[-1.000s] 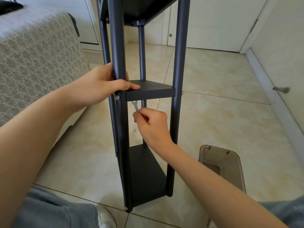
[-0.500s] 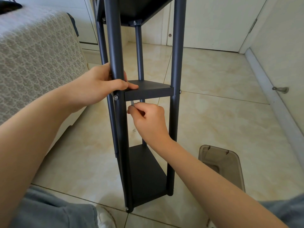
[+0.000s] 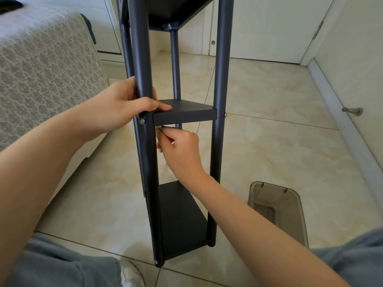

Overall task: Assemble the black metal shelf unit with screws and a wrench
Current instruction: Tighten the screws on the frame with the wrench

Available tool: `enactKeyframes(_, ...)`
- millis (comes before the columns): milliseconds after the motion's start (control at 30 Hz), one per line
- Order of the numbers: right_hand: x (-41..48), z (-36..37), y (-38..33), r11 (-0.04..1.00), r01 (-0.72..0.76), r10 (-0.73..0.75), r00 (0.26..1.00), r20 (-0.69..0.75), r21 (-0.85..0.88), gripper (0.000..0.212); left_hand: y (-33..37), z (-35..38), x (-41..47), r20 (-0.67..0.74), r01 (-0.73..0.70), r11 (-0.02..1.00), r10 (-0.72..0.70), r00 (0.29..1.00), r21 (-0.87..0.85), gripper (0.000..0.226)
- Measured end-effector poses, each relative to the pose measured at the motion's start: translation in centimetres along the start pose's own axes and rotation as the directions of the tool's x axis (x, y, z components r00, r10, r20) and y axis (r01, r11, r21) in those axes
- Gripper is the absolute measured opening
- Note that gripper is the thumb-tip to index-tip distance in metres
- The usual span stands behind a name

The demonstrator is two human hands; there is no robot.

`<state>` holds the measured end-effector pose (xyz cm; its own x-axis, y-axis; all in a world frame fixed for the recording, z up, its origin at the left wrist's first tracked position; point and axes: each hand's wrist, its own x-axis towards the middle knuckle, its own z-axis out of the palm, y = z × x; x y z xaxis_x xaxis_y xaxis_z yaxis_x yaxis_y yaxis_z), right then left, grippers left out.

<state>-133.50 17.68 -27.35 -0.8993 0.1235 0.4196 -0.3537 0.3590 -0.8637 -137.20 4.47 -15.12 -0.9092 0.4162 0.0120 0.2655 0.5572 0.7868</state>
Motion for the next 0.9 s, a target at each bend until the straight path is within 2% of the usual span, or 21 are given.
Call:
enactKeyframes(267, 1.2, 1.4, 0.4, 0.999, 0.029, -0.032, 0.992, -0.118, -0.032, 0.016, -0.3, 0.0, 0.3, 0.003, -0.051, 0.998, 0.05, 0.999, 0.039, 0.017)
enactKeyframes(467, 1.4, 2.3, 0.7, 1.0, 0.003, -0.001, 0.993, -0.121, 0.015, 0.013, -0.6, -0.2, 0.5, 0.018, -0.071, 0.996, 0.07, 0.997, 0.058, 0.011)
enactKeyframes(567, 1.3, 2.1, 0.7, 0.999, 0.002, 0.002, 0.995, -0.098, 0.037, 0.014, -0.8, -0.3, 0.6, 0.029, -0.076, 0.996, 0.075, 0.997, 0.049, 0.008)
enactKeyframes(700, 0.8, 1.7, 0.8, 0.998, -0.01, 0.012, 0.999, -0.04, 0.068, 0.019, -0.7, -0.4, 0.6, 0.043, -0.069, 0.997, 0.068, 0.997, 0.02, 0.021)
enactKeyframes(833, 0.0, 0.9, 1.1, 0.998, -0.06, 0.059, 0.997, 0.054, 0.023, 0.03, -0.7, -0.3, 0.4, 0.054, -0.075, 0.996, 0.073, 0.996, 0.049, 0.023)
enactKeyframes(900, -0.4, 0.6, 1.0, 0.998, -0.058, 0.058, 0.996, 0.074, -0.002, 0.03, -0.4, -0.3, 0.1, 0.06, -0.081, 0.996, 0.078, 0.995, 0.042, 0.034)
